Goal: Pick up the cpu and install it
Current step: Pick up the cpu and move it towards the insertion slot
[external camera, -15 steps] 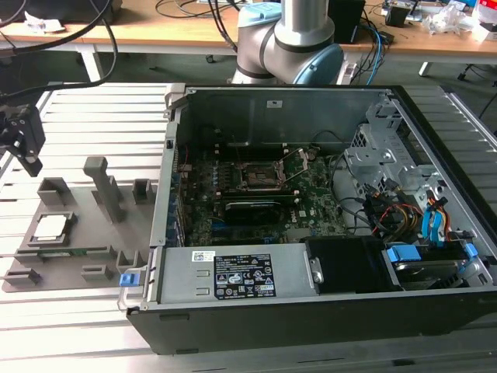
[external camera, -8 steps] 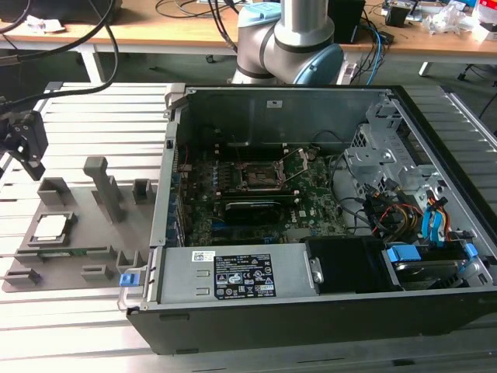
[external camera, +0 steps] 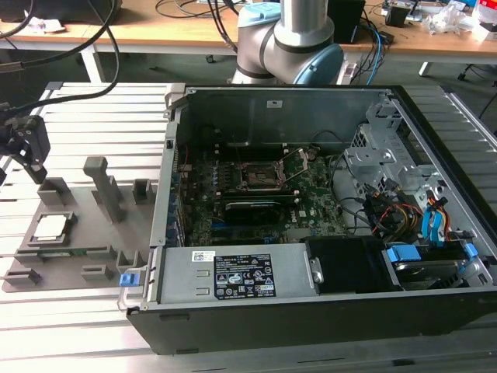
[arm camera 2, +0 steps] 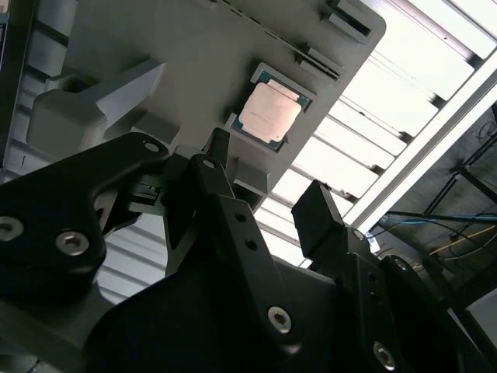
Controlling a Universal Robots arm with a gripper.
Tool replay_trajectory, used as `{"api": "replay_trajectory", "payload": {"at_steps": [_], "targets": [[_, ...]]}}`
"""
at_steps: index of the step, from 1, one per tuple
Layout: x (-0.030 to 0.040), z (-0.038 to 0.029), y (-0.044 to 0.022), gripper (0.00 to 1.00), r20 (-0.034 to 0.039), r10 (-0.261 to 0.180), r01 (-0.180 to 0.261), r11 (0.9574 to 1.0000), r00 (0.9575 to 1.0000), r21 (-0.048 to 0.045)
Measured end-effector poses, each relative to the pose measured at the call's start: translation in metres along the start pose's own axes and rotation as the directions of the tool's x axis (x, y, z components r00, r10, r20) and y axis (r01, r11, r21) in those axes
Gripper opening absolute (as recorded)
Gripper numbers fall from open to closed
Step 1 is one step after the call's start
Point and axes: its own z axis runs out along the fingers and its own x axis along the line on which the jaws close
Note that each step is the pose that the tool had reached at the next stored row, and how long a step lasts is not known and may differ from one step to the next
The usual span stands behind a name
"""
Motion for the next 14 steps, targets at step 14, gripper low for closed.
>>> {"api": "replay_trajectory", "payload": {"at_steps": [14], "targets": [[0.0006, 0.02, -0.0001, 0.6, 0.0, 0.0, 0.0, 1.0, 1.0, 0.0]]}}
